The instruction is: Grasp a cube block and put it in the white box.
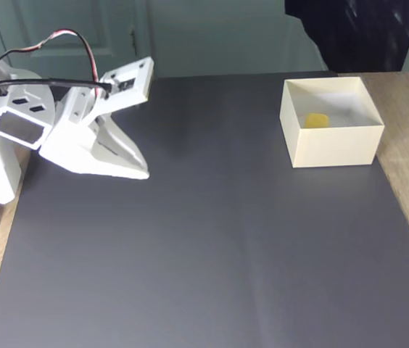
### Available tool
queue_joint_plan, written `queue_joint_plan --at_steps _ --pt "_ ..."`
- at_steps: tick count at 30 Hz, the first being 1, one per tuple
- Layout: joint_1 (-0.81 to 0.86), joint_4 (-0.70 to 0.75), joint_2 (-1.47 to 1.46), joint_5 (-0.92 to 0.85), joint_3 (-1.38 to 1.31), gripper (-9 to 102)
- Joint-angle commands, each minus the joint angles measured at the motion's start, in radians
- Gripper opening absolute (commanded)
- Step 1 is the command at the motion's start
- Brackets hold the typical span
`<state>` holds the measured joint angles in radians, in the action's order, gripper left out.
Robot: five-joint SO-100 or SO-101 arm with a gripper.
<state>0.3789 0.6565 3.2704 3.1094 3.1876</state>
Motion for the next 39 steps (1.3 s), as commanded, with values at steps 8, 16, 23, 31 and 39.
queue_joint_plan --at_steps 8,16,23,31,39 --pt "0.0 0.195 0.008 -0.069 -0.005 0" --pt "-0.006 0.328 0.008 -0.069 -0.005 0" --pt "-0.003 0.402 0.008 -0.078 -0.005 0" --pt "0.0 0.465 0.008 -0.135 -0.005 1" --pt "-0.002 0.469 0.008 -0.169 -0.005 1"
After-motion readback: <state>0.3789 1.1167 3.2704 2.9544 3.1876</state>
